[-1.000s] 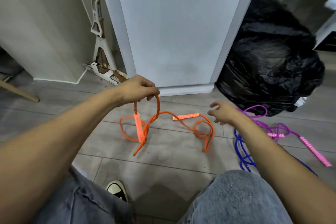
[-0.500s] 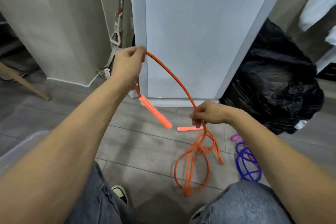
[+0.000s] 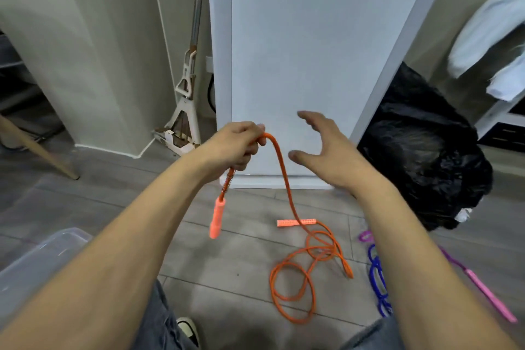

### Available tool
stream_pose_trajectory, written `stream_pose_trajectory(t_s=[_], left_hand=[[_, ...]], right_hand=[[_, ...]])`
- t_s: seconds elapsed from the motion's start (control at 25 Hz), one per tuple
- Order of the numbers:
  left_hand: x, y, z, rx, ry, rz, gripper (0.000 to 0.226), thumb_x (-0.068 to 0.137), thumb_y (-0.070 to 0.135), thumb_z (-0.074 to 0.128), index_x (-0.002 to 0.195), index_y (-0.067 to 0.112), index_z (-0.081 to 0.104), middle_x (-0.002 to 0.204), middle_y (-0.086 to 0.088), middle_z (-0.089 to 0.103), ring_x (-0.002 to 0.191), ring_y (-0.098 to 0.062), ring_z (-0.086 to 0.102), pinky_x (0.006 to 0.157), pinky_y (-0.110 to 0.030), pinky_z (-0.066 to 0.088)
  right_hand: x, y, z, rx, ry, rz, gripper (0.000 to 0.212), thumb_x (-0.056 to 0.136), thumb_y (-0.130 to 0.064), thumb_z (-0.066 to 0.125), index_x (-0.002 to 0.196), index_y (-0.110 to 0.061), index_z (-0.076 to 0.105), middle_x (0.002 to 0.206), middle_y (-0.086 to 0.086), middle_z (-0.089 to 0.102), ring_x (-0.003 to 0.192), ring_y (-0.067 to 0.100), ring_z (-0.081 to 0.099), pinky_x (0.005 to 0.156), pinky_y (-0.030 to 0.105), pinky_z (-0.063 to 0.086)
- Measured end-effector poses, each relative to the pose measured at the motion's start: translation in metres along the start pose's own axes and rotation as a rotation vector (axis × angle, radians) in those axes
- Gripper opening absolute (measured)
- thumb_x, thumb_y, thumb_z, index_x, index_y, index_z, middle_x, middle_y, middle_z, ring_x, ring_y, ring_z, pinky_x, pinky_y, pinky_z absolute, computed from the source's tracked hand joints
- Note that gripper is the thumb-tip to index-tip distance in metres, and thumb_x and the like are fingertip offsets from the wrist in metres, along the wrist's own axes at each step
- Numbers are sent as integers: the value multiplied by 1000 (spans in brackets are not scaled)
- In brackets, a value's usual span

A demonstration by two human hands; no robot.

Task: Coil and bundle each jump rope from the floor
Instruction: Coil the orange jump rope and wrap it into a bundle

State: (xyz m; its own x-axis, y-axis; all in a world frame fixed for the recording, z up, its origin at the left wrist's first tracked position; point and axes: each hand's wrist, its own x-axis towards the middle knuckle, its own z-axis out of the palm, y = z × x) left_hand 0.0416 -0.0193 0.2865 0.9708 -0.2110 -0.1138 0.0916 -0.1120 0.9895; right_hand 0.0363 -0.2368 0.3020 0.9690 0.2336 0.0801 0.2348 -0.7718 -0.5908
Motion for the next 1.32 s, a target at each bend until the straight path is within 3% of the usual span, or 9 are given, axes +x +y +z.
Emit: stream_pose_trajectory(t_s=[0.08, 0.2, 0.28, 0.44, 0.52, 0.76, 0.96, 1.16, 1.32], left_hand=[[-2, -1, 5, -5, -35, 16, 33, 106, 34, 43, 82, 13, 52, 56, 5, 27, 46, -12, 19, 45, -24, 17], [-4, -1, 11, -28, -56, 6, 31, 106, 32, 43, 81, 14, 50, 55, 6, 25, 48, -13, 18, 46, -24, 20], [-4, -3, 14, -15, -63, 7, 33, 105, 34, 45, 83, 12, 52, 55, 5, 27, 48, -15, 23, 48, -25, 23], [-6, -4, 17, 96, -113, 7, 34, 104, 35, 47, 85, 9, 58, 59, -1, 48, 53, -20, 51, 58, -28, 46], [-11, -7, 16, 201, -155, 12, 33, 106, 31, 44, 92, 6, 61, 64, -4, 52, 58, -22, 57, 56, -20, 46], [-22, -20, 1, 233, -166, -35, 35, 106, 32, 41, 95, 5, 59, 60, 3, 37, 49, -15, 30, 48, -26, 26], [-17, -29, -28, 439, 213, 85, 31, 104, 36, 44, 83, 19, 60, 56, 7, 42, 44, -10, 31, 45, -26, 26], [-13, -22, -14, -186, 261, -153, 31, 104, 29, 40, 87, 10, 56, 56, 2, 27, 38, -9, 17, 42, -18, 15], [-13, -13, 3, -375, 265, -226, 22, 95, 14, 35, 88, 7, 53, 54, 1, 28, 37, -9, 17, 40, -17, 14]], right_hand=[[-4, -29, 23, 161, 4, -174, 53, 94, -33, 63, 141, -41, 40, 127, -8, 60, 121, 11, 54, 102, 30, 42], [-2, -33, 41, 260, 24, -147, 20, 101, -26, 54, 121, -29, 58, 76, -11, 62, 71, 6, 61, 69, 26, 50], [2, -25, 37, 287, 132, -118, 10, 101, -24, 56, 104, -22, 65, 63, -17, 58, 58, 1, 53, 58, 15, 42], [5, -9, 20, 339, 490, -45, 13, 100, -23, 56, 96, -20, 68, 66, -11, 55, 56, -2, 48, 53, 12, 33], [6, -1, 15, 361, 576, 12, 15, 100, -23, 56, 98, -16, 69, 64, -11, 54, 55, -2, 48, 53, 11, 34], [-1, 5, 16, 245, 490, 10, 12, 96, -30, 63, 93, -22, 71, 61, -10, 54, 56, 4, 50, 56, 21, 37], [-2, 24, 6, 42, 162, 17, 14, 98, -35, 61, 89, -28, 70, 68, -7, 60, 63, 12, 52, 58, 27, 39], [-2, 28, 14, 67, 140, 119, 25, 102, -24, 48, 98, -22, 73, 61, -2, 54, 50, 13, 44, 50, 29, 34], [2, 4, 32, 347, 172, 129, 34, 98, -10, 42, 105, -17, 75, 70, 1, 62, 41, 5, 42, 46, 20, 32]])
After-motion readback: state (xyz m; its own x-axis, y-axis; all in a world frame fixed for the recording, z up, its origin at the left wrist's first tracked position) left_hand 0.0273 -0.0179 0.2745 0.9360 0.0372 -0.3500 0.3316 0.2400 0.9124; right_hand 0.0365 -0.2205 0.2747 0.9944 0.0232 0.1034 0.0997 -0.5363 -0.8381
